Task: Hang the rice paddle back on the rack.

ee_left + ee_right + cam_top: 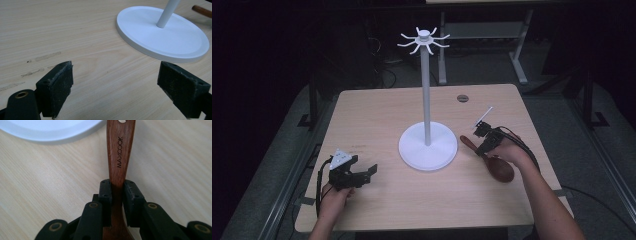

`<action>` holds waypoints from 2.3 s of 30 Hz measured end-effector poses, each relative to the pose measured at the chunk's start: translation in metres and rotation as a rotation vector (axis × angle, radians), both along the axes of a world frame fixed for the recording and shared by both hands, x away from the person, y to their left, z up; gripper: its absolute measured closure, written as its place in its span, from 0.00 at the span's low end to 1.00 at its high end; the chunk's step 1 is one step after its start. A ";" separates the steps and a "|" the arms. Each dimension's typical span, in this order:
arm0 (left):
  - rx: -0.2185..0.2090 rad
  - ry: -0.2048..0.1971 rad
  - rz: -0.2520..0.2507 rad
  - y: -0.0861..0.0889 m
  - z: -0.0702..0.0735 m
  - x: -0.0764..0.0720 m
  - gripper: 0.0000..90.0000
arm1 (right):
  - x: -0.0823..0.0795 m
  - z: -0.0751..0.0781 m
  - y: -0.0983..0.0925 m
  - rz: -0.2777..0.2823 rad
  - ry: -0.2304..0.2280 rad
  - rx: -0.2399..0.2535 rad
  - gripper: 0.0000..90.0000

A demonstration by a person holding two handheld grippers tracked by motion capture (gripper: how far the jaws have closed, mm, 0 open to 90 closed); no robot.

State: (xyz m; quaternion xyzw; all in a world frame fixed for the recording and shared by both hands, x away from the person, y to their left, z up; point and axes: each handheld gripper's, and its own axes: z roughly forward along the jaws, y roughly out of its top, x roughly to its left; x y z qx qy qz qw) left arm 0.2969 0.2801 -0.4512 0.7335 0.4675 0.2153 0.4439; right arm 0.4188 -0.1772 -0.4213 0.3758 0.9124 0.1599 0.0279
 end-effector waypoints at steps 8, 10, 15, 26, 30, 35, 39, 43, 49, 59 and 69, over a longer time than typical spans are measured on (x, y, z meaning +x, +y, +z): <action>0.006 0.000 0.003 0.001 0.000 0.000 0.14 | -0.014 0.017 -0.022 -0.037 -0.111 0.150 0.86; 0.003 -0.001 0.005 0.001 0.000 0.000 0.14 | -0.017 0.019 -0.026 -0.046 -0.145 0.181 0.86; -0.002 -0.006 0.011 0.002 -0.001 0.000 0.14 | -0.027 0.026 -0.034 -0.070 -0.214 0.263 0.86; 0.004 -0.007 0.017 0.004 0.001 0.000 0.14 | -0.039 0.031 -0.046 -0.084 -0.327 0.372 0.86; 0.000 -0.012 0.022 0.005 0.001 0.000 0.14 | -0.043 0.034 -0.051 -0.085 -0.367 0.424 0.86; 0.004 -0.012 0.020 0.006 0.001 0.000 0.14 | -0.045 0.037 -0.054 -0.080 -0.407 0.482 0.86; 0.006 -0.012 0.019 0.006 0.001 0.000 0.14 | -0.047 0.039 -0.054 -0.076 -0.441 0.507 0.86; 0.004 -0.012 0.020 0.005 0.001 0.000 0.14 | -0.051 0.043 -0.054 -0.075 -0.486 0.537 0.86; 0.004 -0.011 0.023 0.006 0.001 0.000 0.14 | -0.055 0.051 -0.053 -0.074 -0.553 0.611 0.86; 0.004 -0.015 0.023 0.004 0.001 0.000 0.14 | -0.062 0.071 -0.043 -0.033 -0.615 0.667 0.86; 0.002 -0.013 0.034 0.006 0.001 0.000 0.14 | -0.062 0.098 -0.036 -0.004 -0.664 0.713 0.86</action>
